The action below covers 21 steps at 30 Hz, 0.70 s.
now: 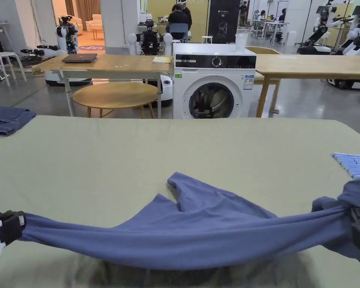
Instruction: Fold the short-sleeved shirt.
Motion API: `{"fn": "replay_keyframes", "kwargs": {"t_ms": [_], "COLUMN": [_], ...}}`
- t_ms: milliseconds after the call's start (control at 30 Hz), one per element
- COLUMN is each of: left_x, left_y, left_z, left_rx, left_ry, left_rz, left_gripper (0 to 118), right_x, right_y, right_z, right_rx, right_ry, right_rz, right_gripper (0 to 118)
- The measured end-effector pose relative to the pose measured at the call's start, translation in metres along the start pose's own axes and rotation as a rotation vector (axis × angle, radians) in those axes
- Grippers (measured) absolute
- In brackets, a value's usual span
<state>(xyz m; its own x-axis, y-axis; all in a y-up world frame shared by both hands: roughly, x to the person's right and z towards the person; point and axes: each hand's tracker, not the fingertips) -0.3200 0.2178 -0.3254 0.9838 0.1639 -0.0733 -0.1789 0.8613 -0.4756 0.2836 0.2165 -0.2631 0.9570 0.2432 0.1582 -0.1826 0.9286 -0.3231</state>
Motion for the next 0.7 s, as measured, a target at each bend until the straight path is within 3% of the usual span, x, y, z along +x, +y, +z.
{"fn": "replay_keyframes", "kwargs": {"t_ms": [100,233,400,500,533,567,600,633,700], "left_x": [0.0,-0.007,-0.007,-0.004,-0.008,-0.008,-0.01,-0.012,0.002], "left_y": [-0.021,-0.055,-0.093,-0.113,-0.119,-0.124,-0.128,-0.13,-0.126], "left_z": [0.036,0.055,0.036,0.026,0.024,0.024,0.023,0.025,0.056], "left_rx": [-0.046,-0.094,-0.173,-0.277,-0.298,-0.321,-0.338,-0.354,-0.225], "left_ry": [-0.038,-0.04,0.005,0.008,-0.004,0.006,0.046,0.075,0.063], "left_rz": [-0.006,-0.132,-0.236,-0.27,-0.267,-0.279,-0.296,-0.31,-0.284], "left_gripper": [2,2,2,7,19,48,94,106,107], "right_x": [0.013,0.03,0.038,0.035,0.037,0.04,0.047,0.049,0.048], "right_y": [-0.026,-0.056,-0.085,-0.101,-0.105,-0.109,-0.12,-0.123,-0.125], "right_z": [0.027,0.053,0.045,0.043,0.041,0.039,0.034,0.035,0.047], "right_rx": [-0.05,-0.124,-0.231,-0.267,-0.288,-0.324,-0.352,-0.351,-0.305], "right_ry": [0.005,0.037,0.078,0.072,0.076,0.101,0.113,0.091,0.007], "right_rz": [0.023,0.03,0.031,0.078,0.076,0.057,0.037,0.034,0.063], "right_gripper": [9,9,10,11,13,17,32,50,91]}}
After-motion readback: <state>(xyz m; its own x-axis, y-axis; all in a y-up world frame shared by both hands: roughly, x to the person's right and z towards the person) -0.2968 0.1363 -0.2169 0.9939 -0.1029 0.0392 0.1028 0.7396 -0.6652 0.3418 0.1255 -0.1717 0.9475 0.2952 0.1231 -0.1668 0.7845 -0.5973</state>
